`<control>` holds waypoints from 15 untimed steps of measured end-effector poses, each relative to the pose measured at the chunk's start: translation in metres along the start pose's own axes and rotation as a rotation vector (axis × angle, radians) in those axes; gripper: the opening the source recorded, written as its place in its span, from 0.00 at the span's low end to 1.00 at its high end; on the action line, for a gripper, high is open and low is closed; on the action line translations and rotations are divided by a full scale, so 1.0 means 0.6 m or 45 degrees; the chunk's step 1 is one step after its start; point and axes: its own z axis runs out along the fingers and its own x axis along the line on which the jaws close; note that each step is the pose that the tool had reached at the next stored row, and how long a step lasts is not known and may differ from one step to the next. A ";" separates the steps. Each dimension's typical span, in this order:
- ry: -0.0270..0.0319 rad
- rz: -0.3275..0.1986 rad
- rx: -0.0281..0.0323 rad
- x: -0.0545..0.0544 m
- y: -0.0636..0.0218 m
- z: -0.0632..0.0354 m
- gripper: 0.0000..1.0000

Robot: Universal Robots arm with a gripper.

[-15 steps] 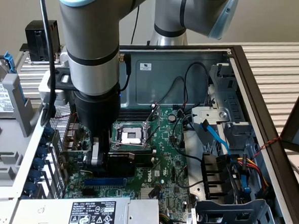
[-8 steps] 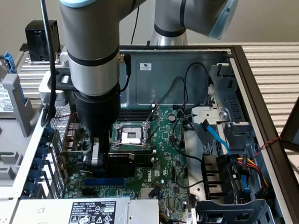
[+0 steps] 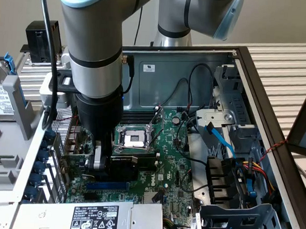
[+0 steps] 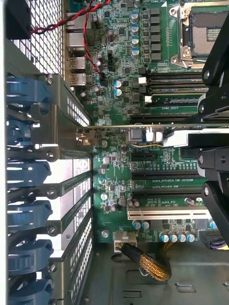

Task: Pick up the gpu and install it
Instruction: 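Insert the gpu into the slot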

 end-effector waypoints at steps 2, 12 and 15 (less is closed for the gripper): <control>0.0001 -0.002 0.0000 0.000 0.000 0.000 0.28; 0.0019 -0.009 -0.0011 -0.001 0.000 0.000 0.28; 0.0033 -0.011 -0.0022 -0.001 0.000 0.000 0.28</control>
